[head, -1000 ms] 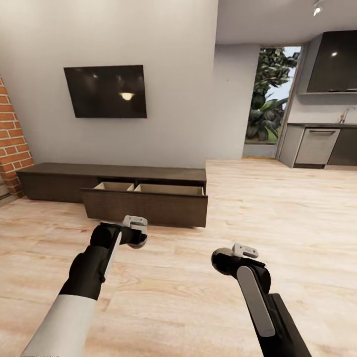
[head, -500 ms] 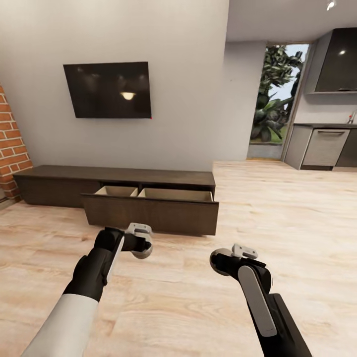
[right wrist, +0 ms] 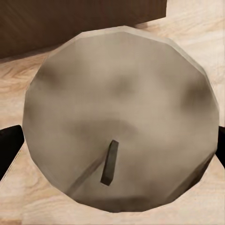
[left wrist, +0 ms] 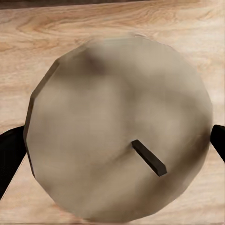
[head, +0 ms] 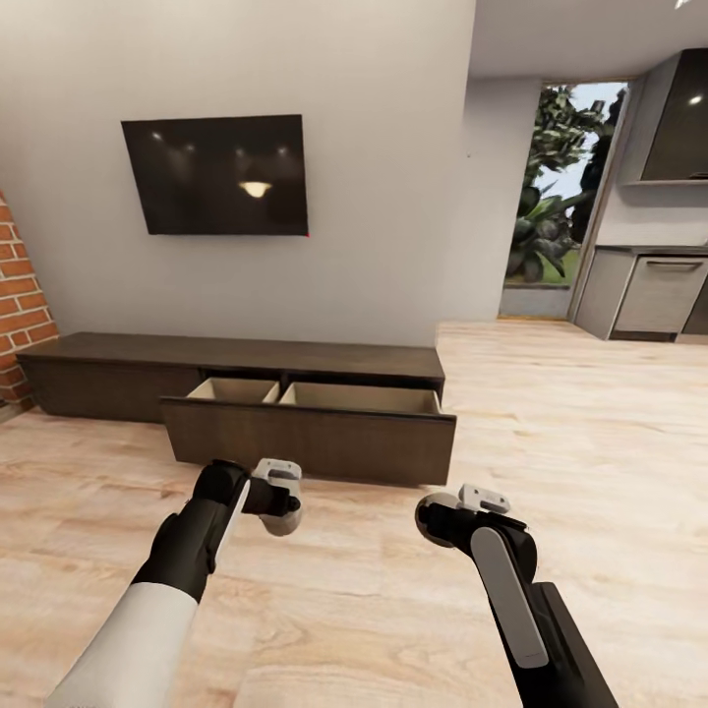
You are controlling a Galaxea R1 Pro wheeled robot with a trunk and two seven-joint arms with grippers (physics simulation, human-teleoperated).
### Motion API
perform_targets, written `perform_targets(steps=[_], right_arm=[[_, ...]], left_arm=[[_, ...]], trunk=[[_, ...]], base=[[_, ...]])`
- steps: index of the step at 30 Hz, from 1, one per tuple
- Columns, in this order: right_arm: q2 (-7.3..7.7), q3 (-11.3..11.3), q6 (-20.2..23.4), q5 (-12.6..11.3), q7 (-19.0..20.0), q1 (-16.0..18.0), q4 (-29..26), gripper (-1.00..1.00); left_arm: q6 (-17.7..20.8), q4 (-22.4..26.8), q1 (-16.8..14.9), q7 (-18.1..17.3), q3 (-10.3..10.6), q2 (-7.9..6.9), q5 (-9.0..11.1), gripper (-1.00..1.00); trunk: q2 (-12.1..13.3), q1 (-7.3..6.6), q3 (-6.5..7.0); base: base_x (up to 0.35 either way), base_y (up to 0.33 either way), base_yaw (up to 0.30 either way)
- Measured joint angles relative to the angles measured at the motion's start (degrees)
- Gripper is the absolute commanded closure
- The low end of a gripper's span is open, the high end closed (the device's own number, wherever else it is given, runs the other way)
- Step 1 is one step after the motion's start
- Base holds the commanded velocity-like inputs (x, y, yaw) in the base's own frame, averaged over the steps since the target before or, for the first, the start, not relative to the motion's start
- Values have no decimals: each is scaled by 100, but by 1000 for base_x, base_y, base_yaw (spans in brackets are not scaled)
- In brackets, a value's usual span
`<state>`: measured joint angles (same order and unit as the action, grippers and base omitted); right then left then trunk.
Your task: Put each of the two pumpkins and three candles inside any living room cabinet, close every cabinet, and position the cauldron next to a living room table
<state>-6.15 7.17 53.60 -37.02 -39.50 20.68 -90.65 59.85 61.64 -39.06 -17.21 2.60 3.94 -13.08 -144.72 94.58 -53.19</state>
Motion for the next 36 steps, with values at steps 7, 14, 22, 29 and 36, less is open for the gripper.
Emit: perform_targets(steps=[7, 14, 22, 29, 36], right_arm=[[17, 18, -27, 3, 18, -13, 12, 100], [17, 18, -27, 4, 18, -13, 12, 100], [17, 18, -27, 4, 18, -13, 12, 100], [-5, 20, -69, -90, 208, -8, 1, 100], [-17, 27, -71, -94, 328, -7, -8, 100]], left_arm=[[-3, -136, -68, -53, -13, -26, -14, 100], [-2, -136, -68, -53, -13, -26, -3, 100], [-2, -136, -68, -53, -13, -26, -3, 100], [-2, -138, -49, -41, -5, 19, -15, 100], [-2, -60, -46, -46, -12, 11, 14, 100]], trunk=[[-1, 3, 0], [-1, 3, 0], [-1, 3, 0], [-1, 3, 0], [-1, 3, 0]], base=[[43, 23, 0], [0, 0, 0], [0, 0, 0], [0, 0, 0], [0, 0, 0]])
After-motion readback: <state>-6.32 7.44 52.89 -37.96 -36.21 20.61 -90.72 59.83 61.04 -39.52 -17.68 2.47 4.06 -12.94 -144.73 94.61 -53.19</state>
